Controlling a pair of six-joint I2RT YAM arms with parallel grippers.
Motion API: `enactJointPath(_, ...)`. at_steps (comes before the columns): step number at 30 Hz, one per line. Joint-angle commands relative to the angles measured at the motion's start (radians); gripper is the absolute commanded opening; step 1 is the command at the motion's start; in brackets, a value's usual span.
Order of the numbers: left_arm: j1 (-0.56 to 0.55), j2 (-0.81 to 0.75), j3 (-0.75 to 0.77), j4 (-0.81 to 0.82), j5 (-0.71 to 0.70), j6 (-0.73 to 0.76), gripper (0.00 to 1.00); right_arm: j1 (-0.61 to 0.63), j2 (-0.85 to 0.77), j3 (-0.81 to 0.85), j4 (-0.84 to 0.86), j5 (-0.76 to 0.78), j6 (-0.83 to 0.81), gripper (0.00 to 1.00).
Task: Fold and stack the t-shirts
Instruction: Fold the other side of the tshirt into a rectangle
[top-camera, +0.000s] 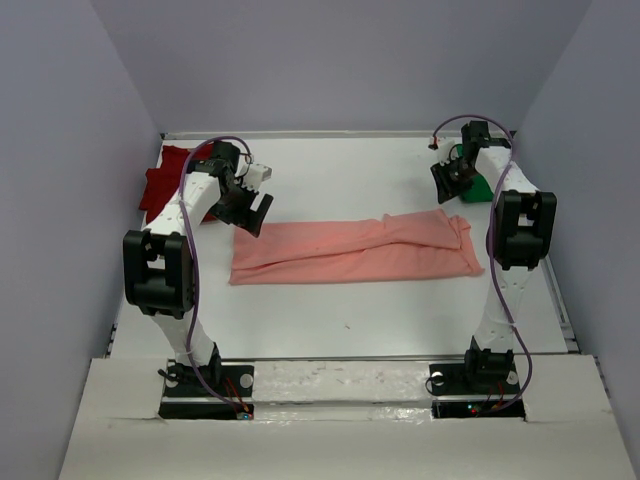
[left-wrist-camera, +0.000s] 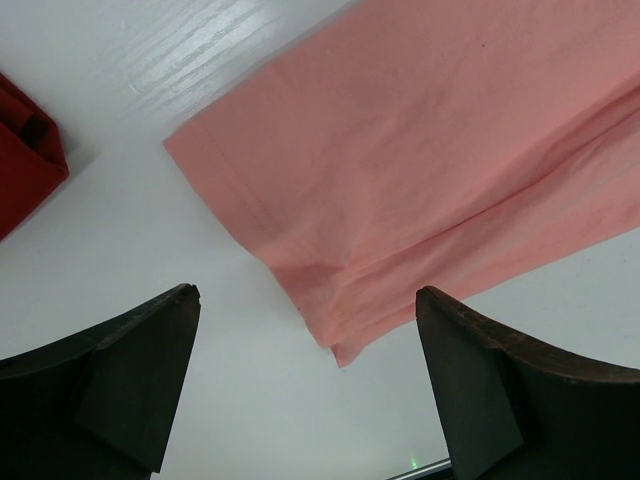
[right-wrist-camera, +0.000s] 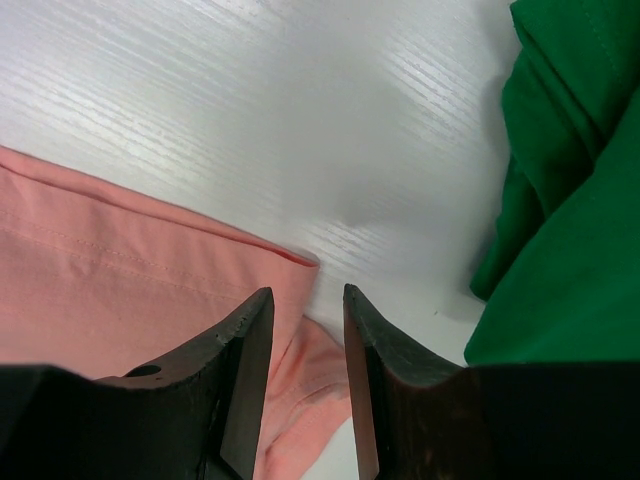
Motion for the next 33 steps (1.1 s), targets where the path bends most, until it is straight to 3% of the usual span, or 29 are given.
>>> enactJointPath(1,-0.007,-0.011,0.042,-0.031,0.002,-0.001,0.99,0.005,-0.005,0.007,0.029,-0.025,0.008,0.40)
enactJointPath(27,-0.008,-0.005,0.031,-0.017,0.010,-0.007,0.99,0.005,0.048,-0.070,0.072,-0.045,0.002,0.39)
enactJointPath(29,-0.008,-0.008,0.029,-0.015,0.010,-0.007,0.99,0.005,0.050,-0.068,0.072,-0.049,0.002,0.30)
enactJointPath(30,-0.010,-0.008,0.029,-0.017,0.010,-0.009,0.99,0.005,0.050,-0.068,0.072,-0.051,0.002,0.13)
enactJointPath(31,-0.010,-0.008,0.029,-0.017,0.012,-0.009,0.99,0.005,0.051,-0.065,0.070,-0.051,0.002,0.13)
enactJointPath(32,-0.010,-0.009,0.028,-0.017,0.010,-0.009,0.99,0.005,0.048,-0.067,0.070,-0.045,0.003,0.00)
enactJointPath(33,-0.010,-0.009,0.029,-0.017,0.010,-0.007,0.99,0.005,0.047,-0.065,0.070,-0.045,0.002,0.00)
